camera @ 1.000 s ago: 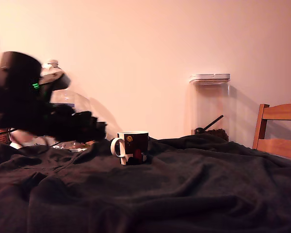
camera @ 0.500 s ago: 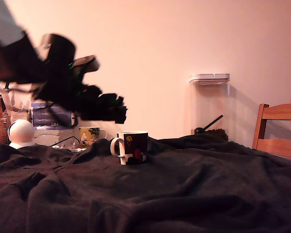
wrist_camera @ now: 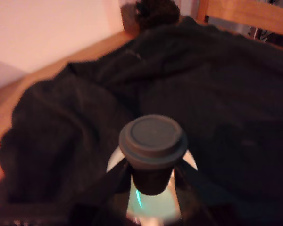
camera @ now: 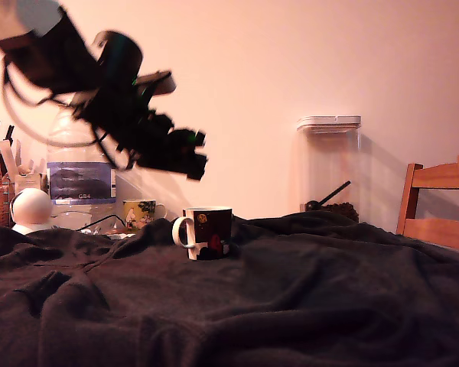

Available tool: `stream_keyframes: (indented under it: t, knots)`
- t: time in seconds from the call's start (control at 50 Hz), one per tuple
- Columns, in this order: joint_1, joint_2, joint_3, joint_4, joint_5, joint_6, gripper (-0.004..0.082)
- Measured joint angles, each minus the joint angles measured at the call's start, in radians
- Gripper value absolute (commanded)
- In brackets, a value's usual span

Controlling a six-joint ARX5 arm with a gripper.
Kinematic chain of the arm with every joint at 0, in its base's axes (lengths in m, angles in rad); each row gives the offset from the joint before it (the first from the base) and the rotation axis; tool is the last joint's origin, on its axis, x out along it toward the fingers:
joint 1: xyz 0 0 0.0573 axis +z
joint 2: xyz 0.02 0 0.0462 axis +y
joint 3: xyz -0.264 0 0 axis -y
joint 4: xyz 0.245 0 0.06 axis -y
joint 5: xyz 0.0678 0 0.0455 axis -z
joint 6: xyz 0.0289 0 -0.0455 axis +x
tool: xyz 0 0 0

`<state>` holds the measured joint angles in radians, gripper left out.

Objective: Pick up the coffee capsules from the table one by one and drop them inside the nearest coffee cup

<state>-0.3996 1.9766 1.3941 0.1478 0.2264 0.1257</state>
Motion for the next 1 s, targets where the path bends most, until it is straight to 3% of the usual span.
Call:
stream_keyframes:
  t: [0.5, 1.0]
  knots:
    - [0.0, 0.164, 0.282, -0.38, 0.0, 0.059, 0.0198]
    - [0.0, 0.173, 0.304, -0.456, 0.0, 0.076, 0.0198]
